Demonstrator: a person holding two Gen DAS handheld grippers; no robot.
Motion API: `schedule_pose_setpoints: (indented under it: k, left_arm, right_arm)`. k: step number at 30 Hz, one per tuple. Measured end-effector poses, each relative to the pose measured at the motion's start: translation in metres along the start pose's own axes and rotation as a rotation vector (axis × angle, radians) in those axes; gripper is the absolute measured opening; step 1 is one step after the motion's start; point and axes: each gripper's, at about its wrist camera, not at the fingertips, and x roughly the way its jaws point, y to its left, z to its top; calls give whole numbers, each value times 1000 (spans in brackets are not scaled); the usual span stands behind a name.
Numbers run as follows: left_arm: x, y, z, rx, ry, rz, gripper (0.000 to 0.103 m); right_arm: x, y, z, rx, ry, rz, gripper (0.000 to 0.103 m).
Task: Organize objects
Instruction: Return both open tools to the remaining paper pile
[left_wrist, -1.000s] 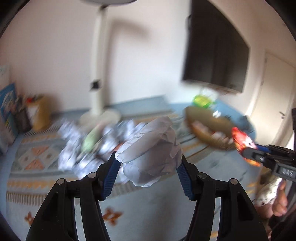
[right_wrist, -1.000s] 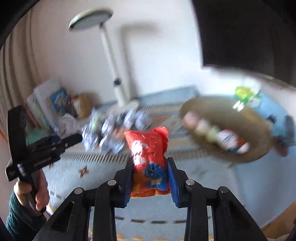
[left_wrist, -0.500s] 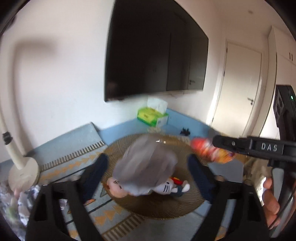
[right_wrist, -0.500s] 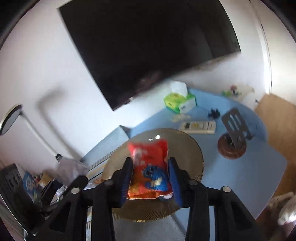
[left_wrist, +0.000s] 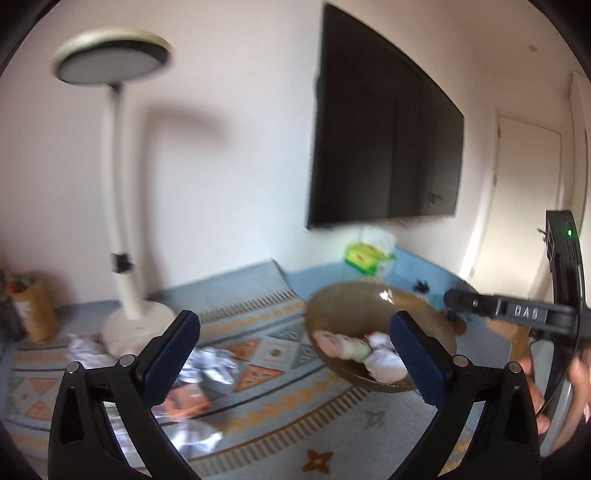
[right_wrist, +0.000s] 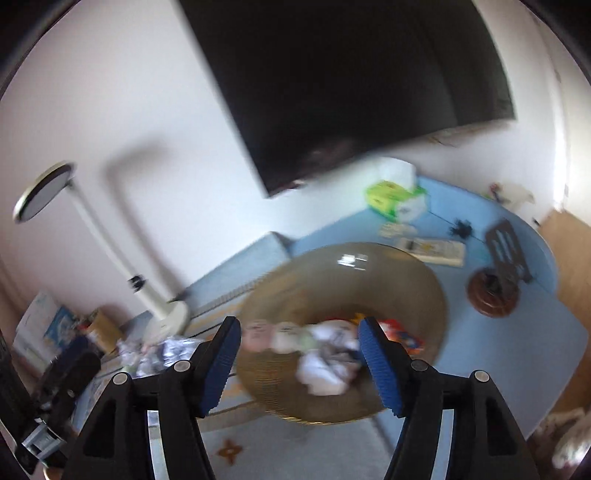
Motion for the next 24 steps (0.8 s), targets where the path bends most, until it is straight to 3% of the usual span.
schedule_pose_setpoints:
  k: [3, 6, 7, 10, 12, 15, 17, 18, 21, 24]
  left_arm:
    - [-39, 22, 4, -26, -62, 91, 103]
    - [-61, 52, -22, -59, -63, 208, 103]
    - [-59, 63, -36, -76, -43, 240, 103]
    - [-30, 105, -86, -155, 122, 339, 102]
    - [-18, 125, -113, -184, 168, 398, 102]
    - [-15, 136, -131, -186, 177, 454, 102]
    - [-19, 137, -138, -186, 163, 470, 102]
    - [-18, 138, -141, -193, 169, 477, 102]
    - [-12, 139, -142, -196, 205, 482, 102]
    - [-4, 138, -142, -178, 233, 508, 102]
  right_arm:
    - [-4, 43, -4, -78, -10, 80, 65]
    - [3, 93, -26, -202, -8, 163, 65]
    - [8, 106, -36, -236, -1, 162, 65]
    - [42, 138, -73, -333, 56, 173, 65]
    - [71, 152, -103, -411, 67, 154, 65]
    - [104, 156, -134, -492, 56, 109, 65]
    - [129, 148, -147, -464, 133, 94, 65]
    - [136, 143, -148, -444, 167, 89, 65]
    - [136, 134, -140, -402, 133, 54, 67]
    - [147, 127, -138, -375, 178, -9, 68]
